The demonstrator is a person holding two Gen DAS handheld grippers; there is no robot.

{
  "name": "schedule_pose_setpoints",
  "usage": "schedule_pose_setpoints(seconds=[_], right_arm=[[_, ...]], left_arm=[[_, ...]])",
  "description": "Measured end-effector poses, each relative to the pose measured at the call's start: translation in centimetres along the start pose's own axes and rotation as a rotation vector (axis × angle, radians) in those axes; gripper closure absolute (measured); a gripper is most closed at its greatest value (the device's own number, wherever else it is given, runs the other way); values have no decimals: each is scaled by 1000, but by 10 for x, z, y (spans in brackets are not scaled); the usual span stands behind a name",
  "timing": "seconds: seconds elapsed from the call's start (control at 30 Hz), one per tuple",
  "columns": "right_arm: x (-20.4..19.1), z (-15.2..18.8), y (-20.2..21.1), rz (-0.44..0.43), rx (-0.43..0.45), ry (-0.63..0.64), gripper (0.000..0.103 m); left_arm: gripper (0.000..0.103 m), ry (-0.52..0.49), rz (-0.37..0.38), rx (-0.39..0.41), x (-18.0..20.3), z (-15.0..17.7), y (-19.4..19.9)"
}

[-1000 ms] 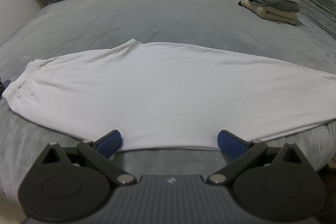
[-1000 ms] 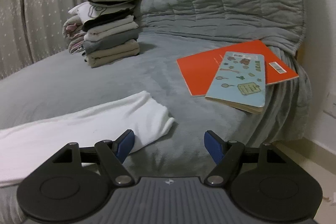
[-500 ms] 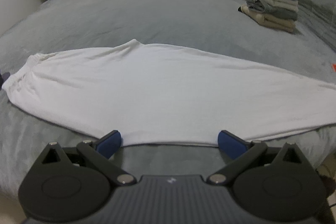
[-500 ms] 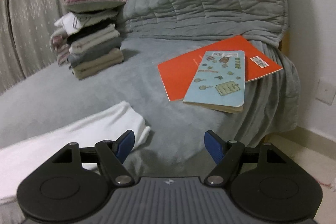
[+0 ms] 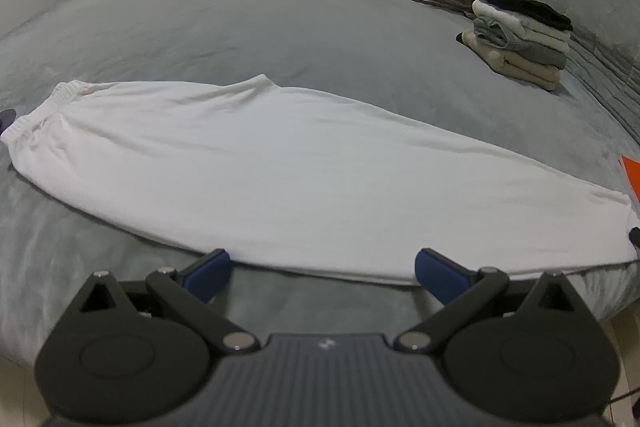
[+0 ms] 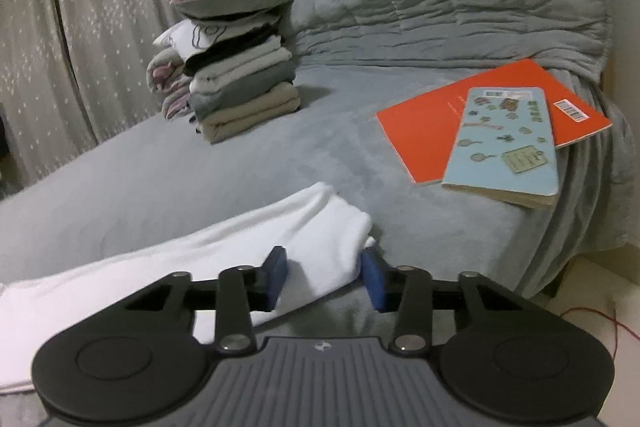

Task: Fold clothes
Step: 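Grasp the white garment edge with the right tool while the left tool pinches it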

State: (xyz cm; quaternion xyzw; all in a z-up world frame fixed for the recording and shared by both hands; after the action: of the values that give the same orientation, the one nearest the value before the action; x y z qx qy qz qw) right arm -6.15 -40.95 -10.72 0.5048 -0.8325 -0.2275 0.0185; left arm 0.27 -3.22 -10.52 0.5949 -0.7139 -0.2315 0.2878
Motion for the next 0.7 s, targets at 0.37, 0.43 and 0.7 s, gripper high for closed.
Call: schedule_pose_setpoints(seconds=[0.37, 0.43, 0.7], right_arm=[[-16, -6, -10, -23, -15, 14, 93], [-31, -8, -9, -67, -11, 26, 93], [-113, 2, 4, -306, -17, 187, 93]], left_arm=[[6, 107, 285, -34, 7, -20, -4], [6, 120, 379, -41, 14, -28, -7], [7, 304, 704, -149, 37, -39, -46]])
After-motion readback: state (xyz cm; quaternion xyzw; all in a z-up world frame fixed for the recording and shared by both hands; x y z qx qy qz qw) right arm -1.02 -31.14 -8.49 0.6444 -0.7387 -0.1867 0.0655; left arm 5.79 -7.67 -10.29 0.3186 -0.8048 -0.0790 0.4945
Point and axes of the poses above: each gripper's, at about its wrist camera, not at the fingertips, and y roughly against the way its jaws point, x to its right, z to its underside, the point moved 5 cm from there along -y, roughly the way its jaws point, and after that the axes turned 5 degrees about x, right-handed, at the moved point
